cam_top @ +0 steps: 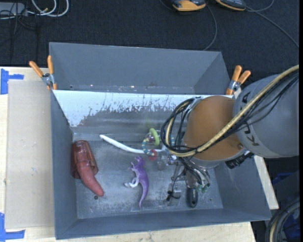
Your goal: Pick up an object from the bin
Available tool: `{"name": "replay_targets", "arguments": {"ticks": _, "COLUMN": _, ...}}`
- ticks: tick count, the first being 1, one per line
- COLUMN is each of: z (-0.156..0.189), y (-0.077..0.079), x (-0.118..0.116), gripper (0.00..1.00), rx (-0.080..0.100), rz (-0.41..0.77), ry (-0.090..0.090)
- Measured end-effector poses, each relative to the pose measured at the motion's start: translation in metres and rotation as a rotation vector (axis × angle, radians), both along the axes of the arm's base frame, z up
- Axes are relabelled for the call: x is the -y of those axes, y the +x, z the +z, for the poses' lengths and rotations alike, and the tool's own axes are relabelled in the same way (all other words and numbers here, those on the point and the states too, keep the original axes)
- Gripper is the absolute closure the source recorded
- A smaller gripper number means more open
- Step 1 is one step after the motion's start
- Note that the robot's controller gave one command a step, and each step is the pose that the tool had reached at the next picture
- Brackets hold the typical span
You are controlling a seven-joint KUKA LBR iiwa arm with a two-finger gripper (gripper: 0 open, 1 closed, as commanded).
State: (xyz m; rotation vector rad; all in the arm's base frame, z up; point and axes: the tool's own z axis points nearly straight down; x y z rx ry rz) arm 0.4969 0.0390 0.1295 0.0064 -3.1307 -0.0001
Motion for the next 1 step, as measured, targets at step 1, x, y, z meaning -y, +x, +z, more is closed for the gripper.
{"name": "replay_targets", "arguments": {"ticks": 1, "z": 0.0041, "y": 0.0019, "x": 0.0002, "gripper": 0.00, "rx": 0.008, "rz": -0.002, "ry": 0.000}}
